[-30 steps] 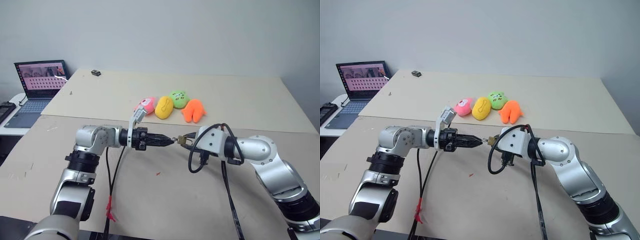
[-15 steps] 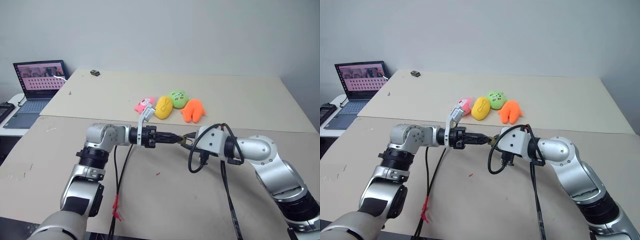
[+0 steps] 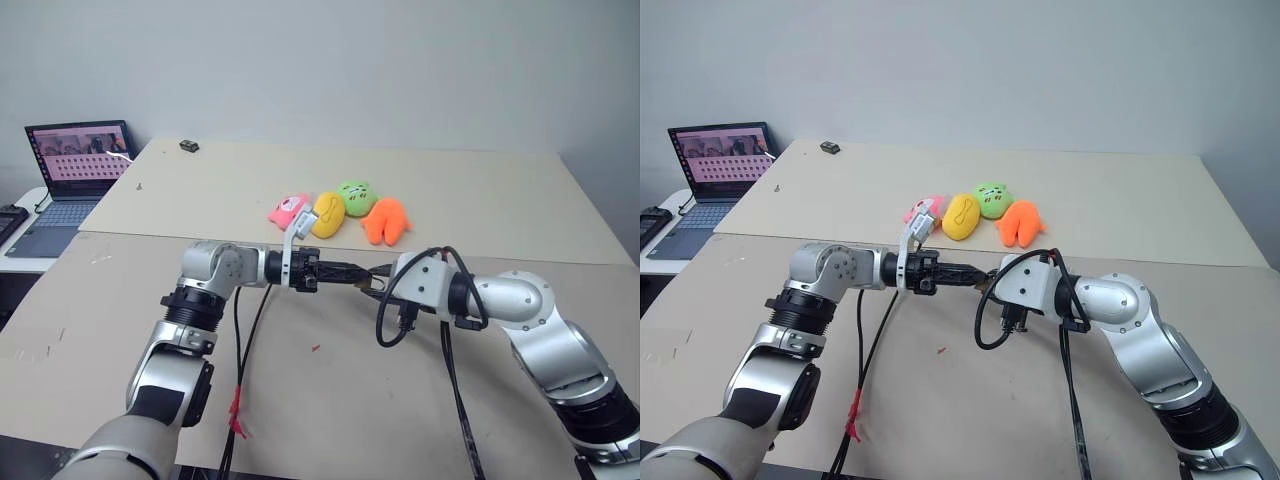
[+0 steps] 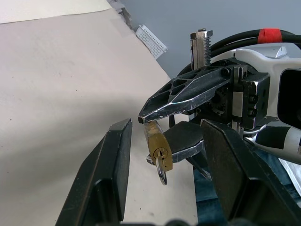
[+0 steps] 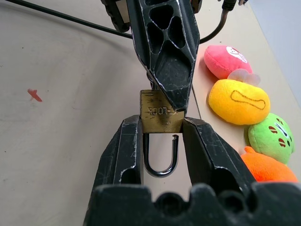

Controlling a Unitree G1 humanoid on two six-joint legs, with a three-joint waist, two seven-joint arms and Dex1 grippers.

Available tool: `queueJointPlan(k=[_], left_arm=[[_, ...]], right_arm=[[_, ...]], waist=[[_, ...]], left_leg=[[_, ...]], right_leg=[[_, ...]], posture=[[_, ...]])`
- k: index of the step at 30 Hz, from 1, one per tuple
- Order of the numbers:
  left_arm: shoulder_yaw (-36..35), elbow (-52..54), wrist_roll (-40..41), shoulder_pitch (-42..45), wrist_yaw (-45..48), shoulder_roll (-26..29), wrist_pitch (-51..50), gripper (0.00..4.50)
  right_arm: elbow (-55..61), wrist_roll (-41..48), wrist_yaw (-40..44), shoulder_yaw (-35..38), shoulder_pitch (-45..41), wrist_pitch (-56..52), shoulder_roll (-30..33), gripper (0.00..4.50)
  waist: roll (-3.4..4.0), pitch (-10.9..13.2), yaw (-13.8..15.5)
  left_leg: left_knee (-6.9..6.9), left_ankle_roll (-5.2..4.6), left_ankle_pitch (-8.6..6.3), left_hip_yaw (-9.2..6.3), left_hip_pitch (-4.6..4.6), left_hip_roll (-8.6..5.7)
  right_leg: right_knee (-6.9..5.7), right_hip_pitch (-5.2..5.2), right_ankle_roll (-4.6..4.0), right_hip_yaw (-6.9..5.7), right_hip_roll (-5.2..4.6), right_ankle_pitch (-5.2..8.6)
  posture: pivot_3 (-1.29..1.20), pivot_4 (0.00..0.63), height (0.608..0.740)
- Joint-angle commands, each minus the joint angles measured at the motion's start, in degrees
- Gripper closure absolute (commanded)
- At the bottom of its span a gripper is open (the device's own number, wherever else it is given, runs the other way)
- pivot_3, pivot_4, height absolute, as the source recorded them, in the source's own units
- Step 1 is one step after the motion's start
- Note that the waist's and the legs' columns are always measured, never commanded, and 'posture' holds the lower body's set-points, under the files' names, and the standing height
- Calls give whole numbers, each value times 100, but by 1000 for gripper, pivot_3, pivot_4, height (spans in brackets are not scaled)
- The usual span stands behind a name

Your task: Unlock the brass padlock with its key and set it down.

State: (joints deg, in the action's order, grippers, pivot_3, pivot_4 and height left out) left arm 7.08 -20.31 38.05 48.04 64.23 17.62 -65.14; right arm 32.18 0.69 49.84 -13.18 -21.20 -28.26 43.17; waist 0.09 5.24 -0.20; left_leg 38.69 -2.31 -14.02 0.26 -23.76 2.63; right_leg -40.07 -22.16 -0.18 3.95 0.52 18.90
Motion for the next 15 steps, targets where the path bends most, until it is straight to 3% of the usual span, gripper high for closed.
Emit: queueJointPlan(k=[1,10,11,12,15], left_arm=[[55,131,-54,79,119,108,94,2029],[95,-18,-146,208,174,107,149,2029],[88,-26,-156,210,171,92,151,2566],[53,-52,-145,215,142,61,122,2749],[20,-80,-113,224,156,25,72,3984]], right_arm=[[213,-6,-56,86,-115,-5,-2,3587],[195,-6,-57,99,-130,5,1,3587],[196,-7,-59,100,-131,4,0,3587],[198,-8,-61,101,-131,1,0,3587],[204,-8,-64,103,-131,-8,0,3587]], waist=[[0,0,-2],[0,0,2],[0,0,2],[0,0,2],[0,0,3]], left_leg=[[0,0,0,0,0,0],[0,0,0,1,-1,-1],[0,0,0,1,-1,-1],[0,0,0,1,-1,-1],[-1,0,0,1,-1,-1]], right_leg=[[0,0,0,0,0,0],[1,0,0,0,0,0],[1,0,0,0,0,0],[1,0,0,0,0,0],[1,0,0,0,0,0]], posture=[[0,150,650],[0,150,650],[0,150,650],[0,150,650],[0,150,650]])
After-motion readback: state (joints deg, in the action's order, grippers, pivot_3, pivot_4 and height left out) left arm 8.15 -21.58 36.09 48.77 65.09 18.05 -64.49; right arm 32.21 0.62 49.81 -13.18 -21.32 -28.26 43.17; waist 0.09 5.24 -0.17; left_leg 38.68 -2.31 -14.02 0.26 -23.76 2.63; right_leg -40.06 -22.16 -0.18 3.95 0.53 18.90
